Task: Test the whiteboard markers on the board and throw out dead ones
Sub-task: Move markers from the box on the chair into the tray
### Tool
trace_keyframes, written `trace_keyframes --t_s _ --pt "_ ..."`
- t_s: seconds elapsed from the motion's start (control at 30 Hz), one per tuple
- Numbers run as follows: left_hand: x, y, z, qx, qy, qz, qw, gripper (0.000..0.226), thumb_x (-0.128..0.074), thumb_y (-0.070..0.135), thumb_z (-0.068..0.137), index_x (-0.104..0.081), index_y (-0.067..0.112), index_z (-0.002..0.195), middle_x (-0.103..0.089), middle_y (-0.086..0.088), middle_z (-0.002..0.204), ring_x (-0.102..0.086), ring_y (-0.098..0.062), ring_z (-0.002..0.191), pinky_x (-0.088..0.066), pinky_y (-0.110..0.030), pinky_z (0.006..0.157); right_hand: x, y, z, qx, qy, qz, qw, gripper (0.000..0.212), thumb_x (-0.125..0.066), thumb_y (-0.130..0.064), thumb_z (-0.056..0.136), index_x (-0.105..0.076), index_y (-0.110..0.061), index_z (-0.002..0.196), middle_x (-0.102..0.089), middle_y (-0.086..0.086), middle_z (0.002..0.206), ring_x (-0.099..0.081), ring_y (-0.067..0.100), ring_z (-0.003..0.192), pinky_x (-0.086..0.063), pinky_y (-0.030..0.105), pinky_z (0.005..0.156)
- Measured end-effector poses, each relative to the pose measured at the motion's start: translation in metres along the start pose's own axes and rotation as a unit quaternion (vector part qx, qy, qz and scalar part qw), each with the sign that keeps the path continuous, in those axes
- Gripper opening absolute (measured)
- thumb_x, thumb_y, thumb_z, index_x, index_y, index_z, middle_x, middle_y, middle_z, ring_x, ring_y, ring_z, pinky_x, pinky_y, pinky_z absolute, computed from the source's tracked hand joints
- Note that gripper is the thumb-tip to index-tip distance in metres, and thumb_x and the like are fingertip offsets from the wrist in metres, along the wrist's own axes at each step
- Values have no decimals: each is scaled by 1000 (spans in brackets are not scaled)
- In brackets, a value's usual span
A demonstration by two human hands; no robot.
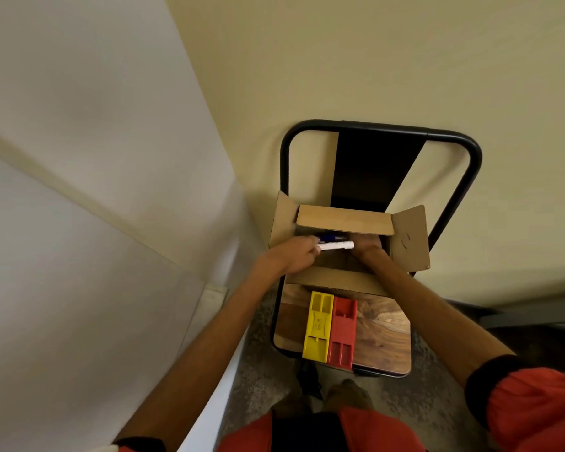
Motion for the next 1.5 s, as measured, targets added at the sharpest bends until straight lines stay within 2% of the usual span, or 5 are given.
trace_keyframes --t_s 0.2,0.53,0.9,1.23,1.5 --pt "14 2 -23 11 118 -42 992 25 -38 19 107 -60 6 113 -56 -4 91 -50 -13 76 -37 -21 63 13 -12 -20 109 22 -80 991 39 -59 -15 96 -52 -6 133 -54 20 135 -51 34 126 -40 38 108" --pt "-3 21 -77 47 288 -103 951 35 -39 15 107 -53 6 138 -61 -11 113 -54 -18 95 -43 -29 79 59 -29 -87 241 43 -135 960 23 -63 -26 94 -69 -23 116 -70 5 100 -57 20 86 -34 25 68" --pt "-88 -30 -185 220 404 -146 876 18 -56 6 94 -63 2 110 -61 -18 108 -58 -31 97 -33 -27 73 50 -76 -181 402 21 -103 910 24 -66 -33 90 -60 -31 113 -71 -10 103 -66 18 92 -41 29 67" --pt "-207 -64 -325 364 528 -212 738 16 -64 9 93 -71 12 108 -68 -6 100 -61 -19 85 -54 -35 82 -49 -155 -272 531 -112 -100 834 20 -69 -26 89 -69 -27 109 -73 -2 99 -66 22 88 -40 27 67" --pt "-283 -107 -447 456 569 -180 661 26 -56 3 97 -69 7 119 -65 -11 104 -58 -20 89 -39 -20 76 -138 -219 -354 579 -200 -101 784 27 -67 -31 92 -64 -24 118 -71 -4 110 -62 11 92 -39 15 69"
Point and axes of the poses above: each hand's wrist, its own z-axis towards the middle knuckle, its own x-axis out of the back of the hand, y = z × x, the point moved 2 cm from there along z, towards the middle knuckle
